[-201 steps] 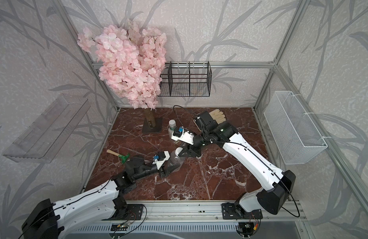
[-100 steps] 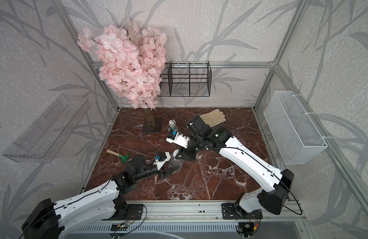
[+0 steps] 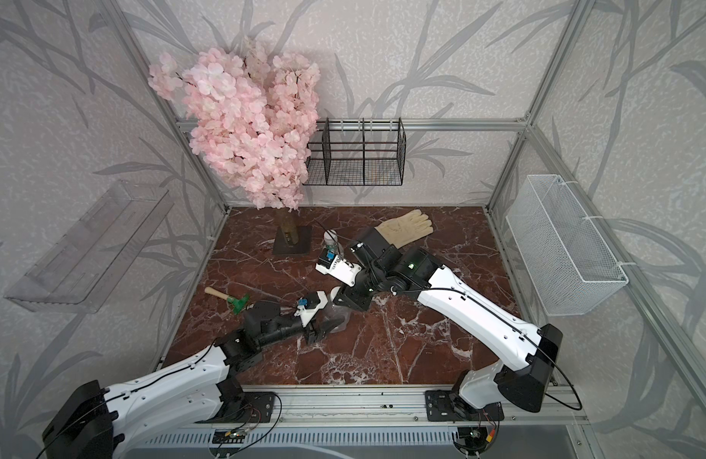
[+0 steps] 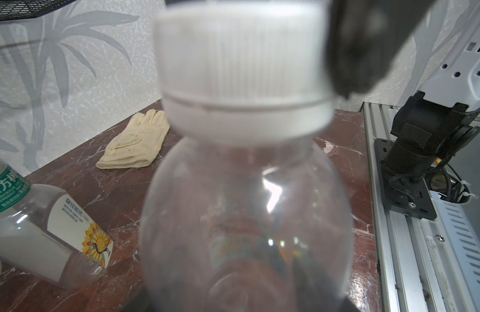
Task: Screw on the bottle caps
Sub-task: Screw the bottle cap onto the plastic bottle, then place the plastic bottle at the center of the board.
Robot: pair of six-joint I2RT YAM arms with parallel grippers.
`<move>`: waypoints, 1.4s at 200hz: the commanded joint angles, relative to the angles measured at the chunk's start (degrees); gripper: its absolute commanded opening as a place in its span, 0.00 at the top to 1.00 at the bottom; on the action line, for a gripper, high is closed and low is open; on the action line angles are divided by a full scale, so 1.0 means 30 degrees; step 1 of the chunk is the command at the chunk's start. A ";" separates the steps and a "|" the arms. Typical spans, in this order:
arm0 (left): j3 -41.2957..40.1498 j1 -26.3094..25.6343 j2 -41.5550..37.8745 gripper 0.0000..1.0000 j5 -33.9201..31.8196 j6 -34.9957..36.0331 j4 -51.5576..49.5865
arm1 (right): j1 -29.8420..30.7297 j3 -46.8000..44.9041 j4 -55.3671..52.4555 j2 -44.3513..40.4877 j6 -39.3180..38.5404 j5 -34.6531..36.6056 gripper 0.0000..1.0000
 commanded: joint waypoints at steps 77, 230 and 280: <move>0.0384 -0.0142 -0.0104 0.39 -0.0332 0.0332 0.1854 | 0.0101 -0.0155 0.1812 0.0454 0.3271 0.2352 1.00; 0.0325 -0.0147 -0.0182 0.39 0.0019 0.0318 0.1933 | -0.3460 -0.2615 0.5587 -0.3034 0.1943 -0.5671 0.26; 0.0323 -0.0143 -0.0171 0.39 0.0019 0.0321 0.1914 | -0.3664 -0.3716 0.6723 -0.3367 0.1264 -0.8241 0.16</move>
